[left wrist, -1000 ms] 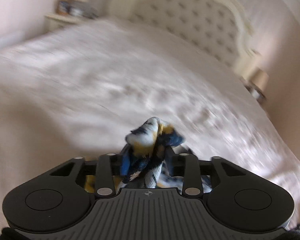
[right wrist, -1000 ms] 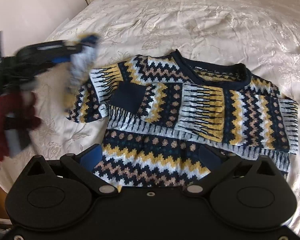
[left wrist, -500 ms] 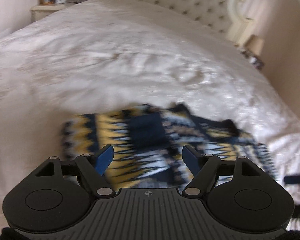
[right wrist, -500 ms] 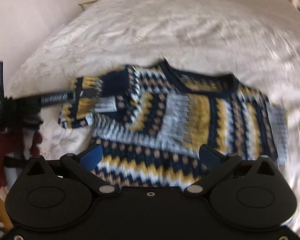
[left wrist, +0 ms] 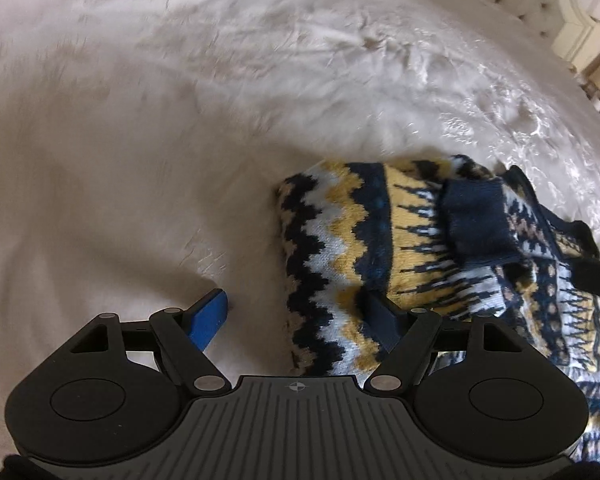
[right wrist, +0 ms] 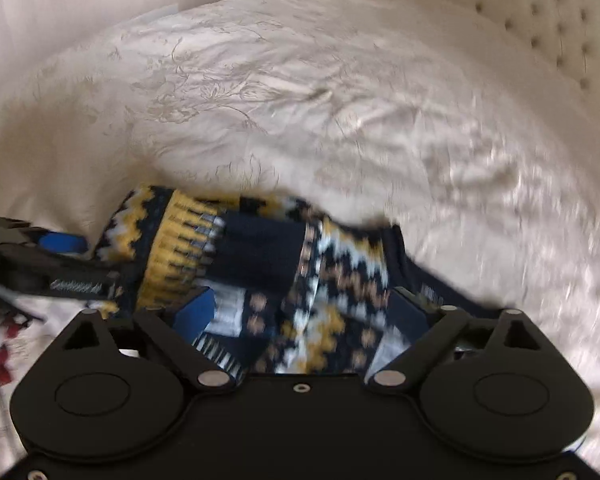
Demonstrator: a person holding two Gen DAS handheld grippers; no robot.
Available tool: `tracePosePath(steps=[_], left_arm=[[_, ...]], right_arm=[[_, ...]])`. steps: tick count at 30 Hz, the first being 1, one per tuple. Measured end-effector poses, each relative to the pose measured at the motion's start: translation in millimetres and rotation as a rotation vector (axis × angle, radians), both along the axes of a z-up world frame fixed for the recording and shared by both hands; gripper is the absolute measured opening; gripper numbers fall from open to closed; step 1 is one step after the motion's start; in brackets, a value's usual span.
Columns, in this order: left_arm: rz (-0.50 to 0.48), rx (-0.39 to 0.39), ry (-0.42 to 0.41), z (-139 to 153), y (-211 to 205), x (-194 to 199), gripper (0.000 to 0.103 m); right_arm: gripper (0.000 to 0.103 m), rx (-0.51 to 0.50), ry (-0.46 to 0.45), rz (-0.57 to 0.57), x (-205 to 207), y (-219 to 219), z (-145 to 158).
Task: Fold small clothes
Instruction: 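Grasp the folded sweater's side edge with the right gripper and lift it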
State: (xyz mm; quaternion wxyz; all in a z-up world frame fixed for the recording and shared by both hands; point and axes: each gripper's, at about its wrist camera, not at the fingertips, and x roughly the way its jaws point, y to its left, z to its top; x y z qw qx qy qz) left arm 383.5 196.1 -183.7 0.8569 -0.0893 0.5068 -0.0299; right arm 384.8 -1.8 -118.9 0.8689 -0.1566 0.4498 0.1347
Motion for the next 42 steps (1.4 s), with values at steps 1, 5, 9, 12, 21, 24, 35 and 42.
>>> tracePosePath(steps=[1,5,9,12,21,24,35,42], left_arm=[[-0.001,-0.009,0.000,-1.5,2.1,-0.1,0.075],[0.011,-0.059,-0.015,2.1,12.5,-3.4,0.074],[0.060,-0.090,-0.029,7.1,25.2,-9.6,0.075],[0.090,-0.104,-0.030,9.5,36.2,-15.4,0.075],[0.147,-0.119,-0.027,13.5,52.6,-26.7,0.075],[0.149,-0.120,-0.031,15.4,51.6,-28.0,0.075],[0.103,-0.124,-0.070,28.3,34.1,-28.1,0.075],[0.037,-0.120,-0.082,36.0,10.9,-30.6,0.075]], right_arm=[[0.087,-0.017,-0.001,0.020,4.5,6.4,-3.6],[0.064,-0.076,0.029,0.105,18.8,33.7,-25.1],[0.057,-0.161,0.027,0.182,22.3,56.6,-46.5],[0.057,-0.203,0.016,0.257,17.9,71.1,-55.6],[0.050,-0.309,-0.001,0.330,9.9,88.4,-72.2],[0.008,-0.266,0.041,0.275,19.2,77.8,-67.5],[0.008,0.022,-0.062,-0.120,15.7,-24.9,20.1],[0.008,0.125,-0.001,-0.409,6.4,-117.9,23.9]])
